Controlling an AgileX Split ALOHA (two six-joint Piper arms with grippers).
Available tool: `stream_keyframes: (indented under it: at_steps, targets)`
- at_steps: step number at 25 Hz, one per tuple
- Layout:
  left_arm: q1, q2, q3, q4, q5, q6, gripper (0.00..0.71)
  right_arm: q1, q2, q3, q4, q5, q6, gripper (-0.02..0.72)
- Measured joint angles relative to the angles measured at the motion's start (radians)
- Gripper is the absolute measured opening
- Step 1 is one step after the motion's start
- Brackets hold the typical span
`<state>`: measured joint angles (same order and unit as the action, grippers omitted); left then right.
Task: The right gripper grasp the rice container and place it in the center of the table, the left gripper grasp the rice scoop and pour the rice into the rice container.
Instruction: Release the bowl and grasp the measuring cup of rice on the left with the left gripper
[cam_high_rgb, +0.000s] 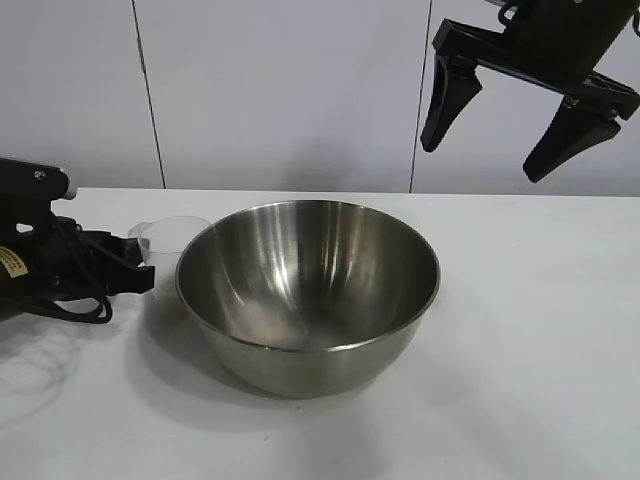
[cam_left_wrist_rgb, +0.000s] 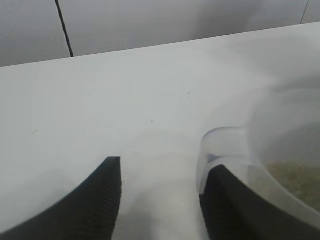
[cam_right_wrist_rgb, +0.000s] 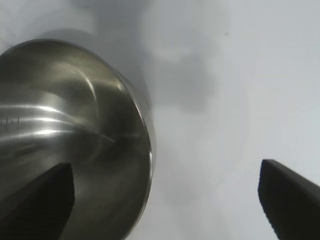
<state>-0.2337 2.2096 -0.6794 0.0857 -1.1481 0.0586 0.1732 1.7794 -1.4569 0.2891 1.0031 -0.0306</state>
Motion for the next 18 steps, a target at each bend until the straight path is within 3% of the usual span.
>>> stream_keyframes:
  at_steps: [8, 13, 18]
  targets:
    - [0.000, 0.000, -0.034, 0.052, 0.000, -0.001, 0.205, 0.000, 0.000, 0.000, 0.000, 0.000, 0.000, 0.694]
    - [0.000, 0.002, -0.037, 0.078, 0.000, -0.001, 0.036, 0.000, 0.000, 0.000, 0.000, 0.000, 0.000, 0.694]
    - [0.000, 0.003, -0.041, 0.100, 0.001, -0.001, 0.010, 0.000, 0.000, 0.000, 0.000, 0.000, 0.000, 0.694]
